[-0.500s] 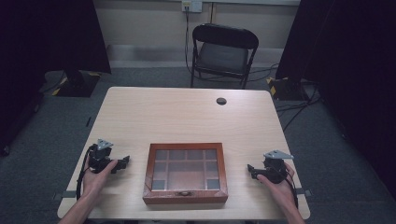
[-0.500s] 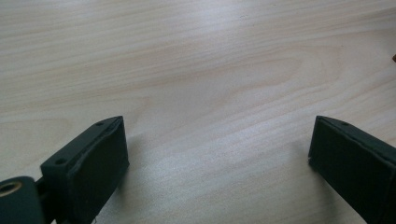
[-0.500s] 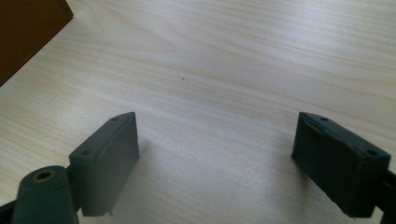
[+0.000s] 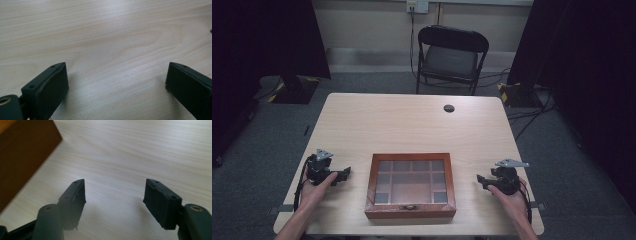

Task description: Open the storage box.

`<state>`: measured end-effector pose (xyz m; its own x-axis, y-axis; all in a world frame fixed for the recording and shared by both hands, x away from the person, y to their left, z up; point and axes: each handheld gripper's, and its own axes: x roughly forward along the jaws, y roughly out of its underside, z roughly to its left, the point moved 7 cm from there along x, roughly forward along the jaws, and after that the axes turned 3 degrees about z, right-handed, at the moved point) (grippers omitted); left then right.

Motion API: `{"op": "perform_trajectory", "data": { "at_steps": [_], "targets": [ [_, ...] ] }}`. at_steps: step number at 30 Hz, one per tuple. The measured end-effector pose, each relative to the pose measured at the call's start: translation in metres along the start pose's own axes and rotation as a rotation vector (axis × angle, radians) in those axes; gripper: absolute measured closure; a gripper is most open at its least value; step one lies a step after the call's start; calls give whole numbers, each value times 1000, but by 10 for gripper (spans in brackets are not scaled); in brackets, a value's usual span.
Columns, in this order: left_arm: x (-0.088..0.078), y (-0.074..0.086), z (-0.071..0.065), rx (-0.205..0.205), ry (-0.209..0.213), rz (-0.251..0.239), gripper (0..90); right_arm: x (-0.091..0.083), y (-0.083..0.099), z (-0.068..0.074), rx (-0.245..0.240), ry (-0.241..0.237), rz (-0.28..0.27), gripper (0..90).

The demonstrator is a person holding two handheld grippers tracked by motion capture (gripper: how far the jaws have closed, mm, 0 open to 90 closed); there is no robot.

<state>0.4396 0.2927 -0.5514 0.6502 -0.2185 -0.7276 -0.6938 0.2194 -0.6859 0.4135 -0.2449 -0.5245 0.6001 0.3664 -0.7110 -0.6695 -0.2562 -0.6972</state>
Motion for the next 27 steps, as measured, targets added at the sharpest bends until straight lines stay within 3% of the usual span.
{"op": "perform_trajectory", "data": {
  "at_steps": [5,6,9,16,21,27],
  "targets": [
    [0,0,0,0,-3,-1,37,-11,-10,13,-14,-47,-40,411],
    [0,0,0,0,-3,-1,37,-16,-15,22,-23,-83,-60,443],
    [0,0,0,0,-6,0,37,-21,-21,34,-42,-129,-78,474],
    [0,0,0,1,-4,-1,37,-29,-30,59,-112,-218,-97,540],
    [0,0,0,2,-4,-1,37,-36,-36,72,-135,-260,-117,572],
    [0,0,0,1,-4,-1,37,-43,-42,97,-188,-338,-123,606]
  ]
}}
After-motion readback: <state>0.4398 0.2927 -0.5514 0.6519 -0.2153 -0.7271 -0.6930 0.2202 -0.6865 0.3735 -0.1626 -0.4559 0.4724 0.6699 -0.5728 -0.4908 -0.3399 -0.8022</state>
